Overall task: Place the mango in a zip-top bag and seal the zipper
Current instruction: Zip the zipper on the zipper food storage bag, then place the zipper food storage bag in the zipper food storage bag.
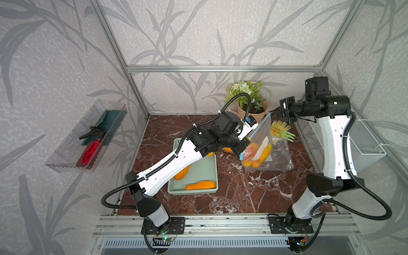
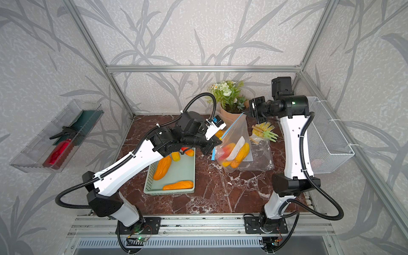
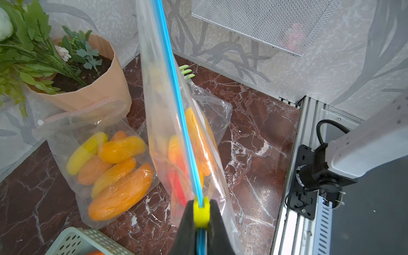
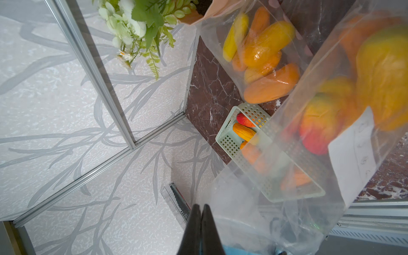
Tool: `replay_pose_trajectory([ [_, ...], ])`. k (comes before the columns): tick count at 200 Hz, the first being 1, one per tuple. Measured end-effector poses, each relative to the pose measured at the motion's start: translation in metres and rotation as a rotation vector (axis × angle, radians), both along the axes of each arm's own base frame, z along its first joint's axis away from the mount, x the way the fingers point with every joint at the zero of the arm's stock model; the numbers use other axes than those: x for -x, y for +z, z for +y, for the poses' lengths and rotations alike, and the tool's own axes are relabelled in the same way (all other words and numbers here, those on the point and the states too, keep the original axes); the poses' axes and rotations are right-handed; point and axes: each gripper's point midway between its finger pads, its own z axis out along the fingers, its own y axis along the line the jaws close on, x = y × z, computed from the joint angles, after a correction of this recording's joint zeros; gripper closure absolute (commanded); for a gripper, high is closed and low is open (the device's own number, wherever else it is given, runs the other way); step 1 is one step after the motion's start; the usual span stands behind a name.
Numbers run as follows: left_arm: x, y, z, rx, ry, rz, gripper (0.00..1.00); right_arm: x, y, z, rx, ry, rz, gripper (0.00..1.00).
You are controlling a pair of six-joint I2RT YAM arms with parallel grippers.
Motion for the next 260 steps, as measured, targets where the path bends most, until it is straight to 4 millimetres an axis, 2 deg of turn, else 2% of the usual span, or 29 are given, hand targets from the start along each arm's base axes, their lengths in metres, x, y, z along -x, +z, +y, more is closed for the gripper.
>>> replay_pose_trajectory([
  [15, 0.004, -0.001, 0.002, -0.005, 0.003, 0.03, 0.98, 0.001, 0.001, 0.0, 0.003, 0.002, 0.0, 1.0],
  [63, 0.011, -0.023, 0.008, -0.061, 0.038, 0.148, 0.97, 0.0, -0.012, -0.005, 0.027, -0.011, 0.037, 1.0],
  [107, 0.023, -0.042, 0.024, -0.144, 0.062, 0.233, 0.95, -0.011, -0.034, -0.011, 0.043, -0.034, 0.078, 1.0],
  [150, 0.033, -0.059, 0.038, -0.222, 0.076, 0.291, 0.95, -0.02, -0.041, -0.017, 0.056, -0.055, 0.065, 1.0],
  [174, 0.033, -0.059, 0.039, -0.227, 0.079, 0.291, 0.96, -0.019, -0.04, -0.019, 0.062, -0.062, 0.054, 1.0],
  [203, 0.032, -0.053, 0.038, -0.214, 0.078, 0.282, 0.96, -0.011, -0.027, -0.025, 0.075, -0.082, 0.016, 1.0],
  [234, 0.034, -0.042, 0.032, -0.17, 0.061, 0.286, 0.95, 0.0, -0.012, -0.034, 0.105, -0.107, -0.037, 1.0],
  [260, 0.034, -0.037, 0.026, -0.131, 0.058, 0.306, 0.96, 0.002, -0.009, -0.038, 0.135, -0.118, -0.072, 1.0],
])
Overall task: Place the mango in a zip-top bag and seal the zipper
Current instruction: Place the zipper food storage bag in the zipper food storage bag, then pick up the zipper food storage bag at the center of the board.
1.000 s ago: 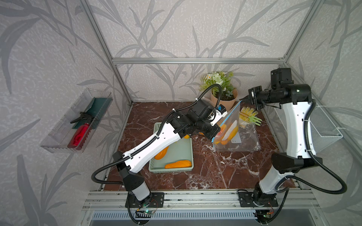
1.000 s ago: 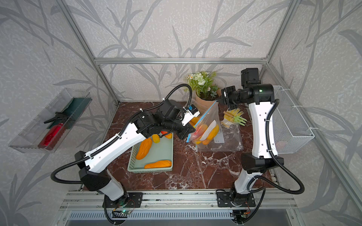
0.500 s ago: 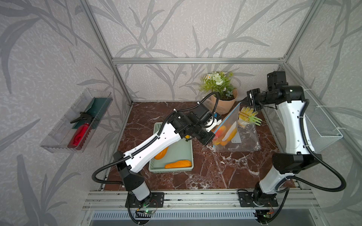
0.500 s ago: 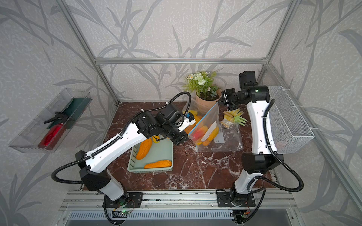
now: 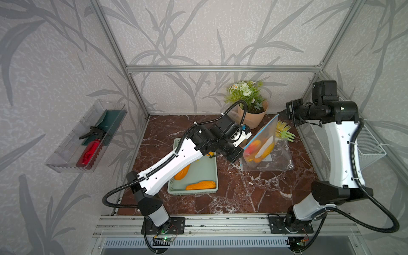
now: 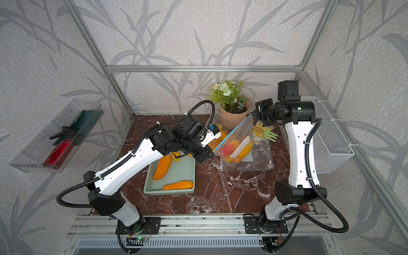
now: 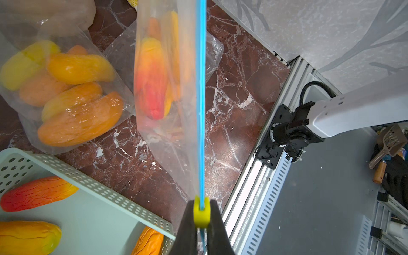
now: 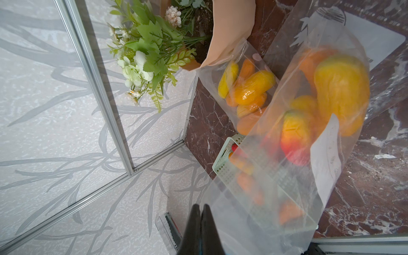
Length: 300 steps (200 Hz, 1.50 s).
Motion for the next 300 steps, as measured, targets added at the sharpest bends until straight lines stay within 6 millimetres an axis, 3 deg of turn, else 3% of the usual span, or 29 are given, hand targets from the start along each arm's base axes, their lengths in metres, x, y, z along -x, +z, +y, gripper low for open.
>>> replay_pose_trajectory([
  [29, -0.018, -0.006, 0.003, 0.021, 0.063, 0.031, 1.0, -0.023, -0.017, 0.007, 0.029, 0.025, -0.045, 1.0],
  [58, -0.065, -0.037, 0.031, 0.012, 0.245, 0.099, 1.0, -0.062, -0.053, 0.033, 0.081, 0.113, -0.068, 0.53],
  [79, -0.102, -0.065, 0.055, 0.002, 0.387, 0.139, 1.0, -0.081, -0.081, 0.044, 0.166, 0.18, -0.076, 0.35],
  [98, -0.129, -0.084, 0.069, -0.006, 0.476, 0.162, 1.0, -0.075, -0.108, 0.047, 0.243, 0.225, -0.063, 0.28],
  [120, -0.146, -0.098, 0.073, -0.021, 0.511, 0.163, 1.0, -0.039, -0.149, 0.028, 0.306, 0.213, 0.0, 0.26],
  [145, -0.153, -0.104, 0.073, -0.045, 0.527, 0.158, 0.96, 0.024, -0.203, 0.004, 0.306, 0.145, 0.088, 0.26],
  [173, -0.157, -0.102, 0.075, -0.05, 0.539, 0.142, 0.95, 0.096, -0.283, -0.018, 0.255, 0.03, 0.238, 0.25],
  [188, -0.157, -0.102, 0.077, -0.057, 0.545, 0.137, 0.96, 0.123, -0.321, -0.026, 0.225, -0.036, 0.309, 0.25],
  [204, -0.158, -0.102, 0.078, -0.062, 0.55, 0.133, 0.96, 0.139, -0.352, -0.033, 0.197, -0.097, 0.358, 0.25],
  [229, -0.159, -0.103, 0.079, -0.066, 0.553, 0.128, 0.96, 0.131, -0.373, -0.039, 0.172, -0.156, 0.366, 0.28],
  [269, -0.158, -0.104, 0.08, -0.076, 0.55, 0.124, 0.97, 0.077, -0.373, -0.043, 0.125, -0.199, 0.222, 0.36],
  [281, -0.158, -0.104, 0.08, -0.077, 0.551, 0.123, 0.97, 0.063, -0.374, -0.047, 0.117, -0.214, 0.183, 0.52],
  [295, -0.159, -0.104, 0.082, -0.079, 0.552, 0.121, 0.97, 0.051, -0.378, -0.05, 0.107, -0.215, 0.161, 0.85],
  [300, -0.159, -0.103, 0.082, -0.08, 0.552, 0.12, 0.97, 0.049, -0.382, -0.05, 0.102, -0.214, 0.166, 0.92],
])
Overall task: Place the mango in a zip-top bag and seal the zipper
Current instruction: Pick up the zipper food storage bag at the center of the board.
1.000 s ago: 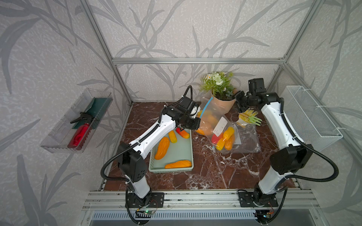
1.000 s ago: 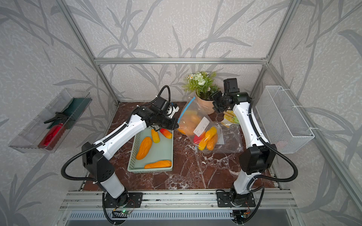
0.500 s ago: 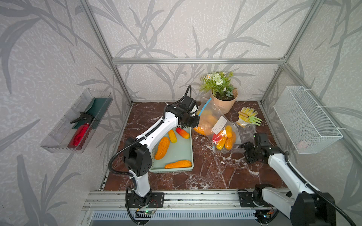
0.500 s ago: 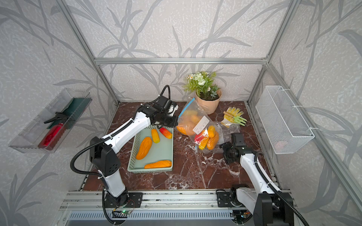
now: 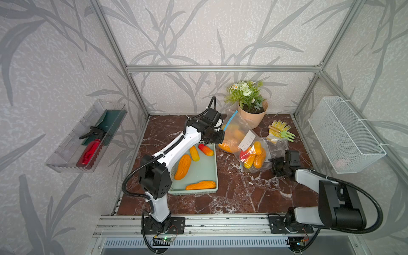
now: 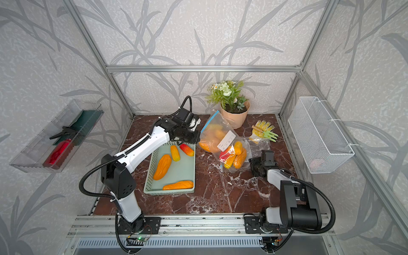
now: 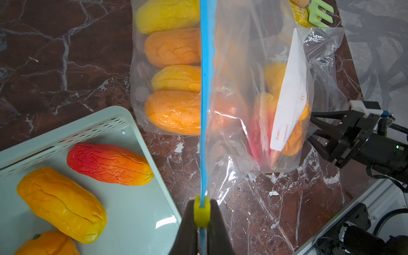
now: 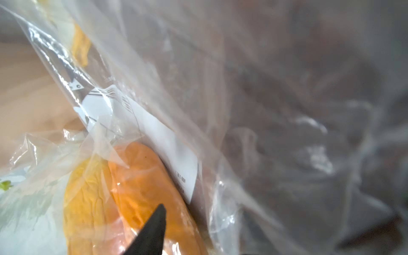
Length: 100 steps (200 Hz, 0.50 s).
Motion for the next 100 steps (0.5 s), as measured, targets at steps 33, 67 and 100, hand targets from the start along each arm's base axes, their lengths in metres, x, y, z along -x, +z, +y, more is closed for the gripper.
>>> replay_pose_trajectory([
  [33, 0.0, -0.001, 0.004, -0.016, 0.005, -0.001, 0.97, 0.0, 0.001, -0.004, 0.026, 0.011, 0.029, 1.0],
  [67, -0.001, -0.003, 0.009, -0.033, 0.014, -0.002, 0.99, -0.019, 0.092, -0.016, 0.181, 0.048, -0.07, 1.0],
  [100, 0.0, -0.008, 0.014, -0.059, 0.024, 0.005, 1.0, -0.035, 0.239, -0.027, 0.368, 0.058, -0.308, 1.0],
])
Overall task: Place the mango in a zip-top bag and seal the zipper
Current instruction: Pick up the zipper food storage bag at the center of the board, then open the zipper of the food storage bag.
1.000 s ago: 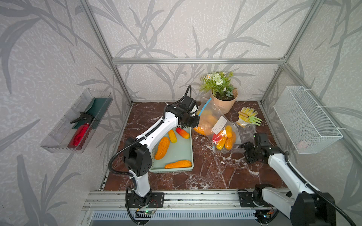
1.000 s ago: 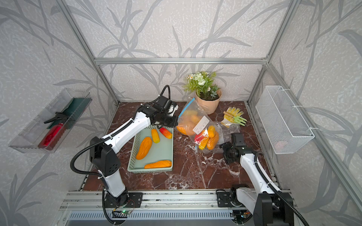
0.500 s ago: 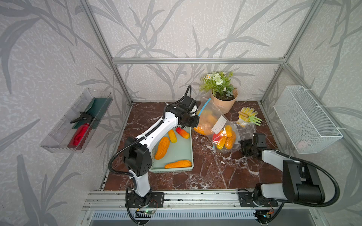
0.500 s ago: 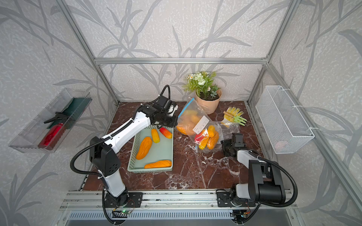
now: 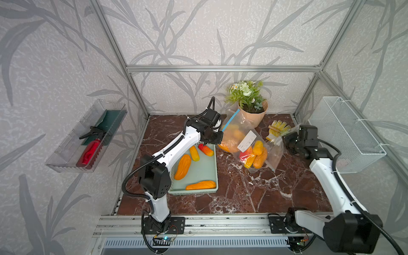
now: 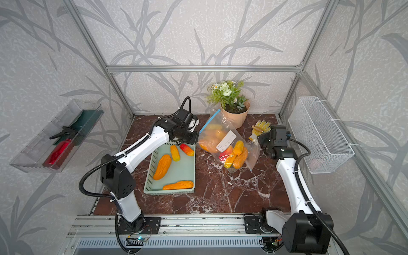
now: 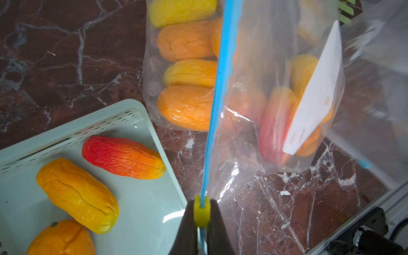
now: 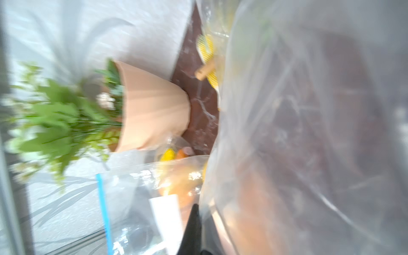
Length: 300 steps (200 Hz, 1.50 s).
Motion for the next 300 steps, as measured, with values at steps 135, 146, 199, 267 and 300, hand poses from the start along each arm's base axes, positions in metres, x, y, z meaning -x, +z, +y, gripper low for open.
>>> replay_pose_trajectory([
  [135, 0.023, 0.013, 0.004, 0.24, 0.207, 0.038, 0.39, 0.003, 0.065, 0.101, -0.267, 0.195, -0.084, 1.0],
  [146, 0.028, 0.038, 0.008, 0.345, 0.265, 0.008, 0.39, 0.002, 0.038, 0.105, -0.326, 0.175, -0.031, 1.0],
  [199, 0.017, 0.065, -0.009, 0.674, 0.436, 0.106, 0.41, 0.016, -0.053, 0.118, -0.495, 0.113, 0.196, 1.0],
  [267, -0.004, 0.019, -0.029, 0.608, 0.51, 0.258, 0.47, 0.02, -0.092, 0.109, -0.567, 0.117, 0.314, 1.0],
  [300, -0.02, 0.027, -0.04, 0.622, 0.48, 0.237, 0.53, 0.021, -0.104, 0.105, -0.573, 0.136, 0.364, 1.0],
])
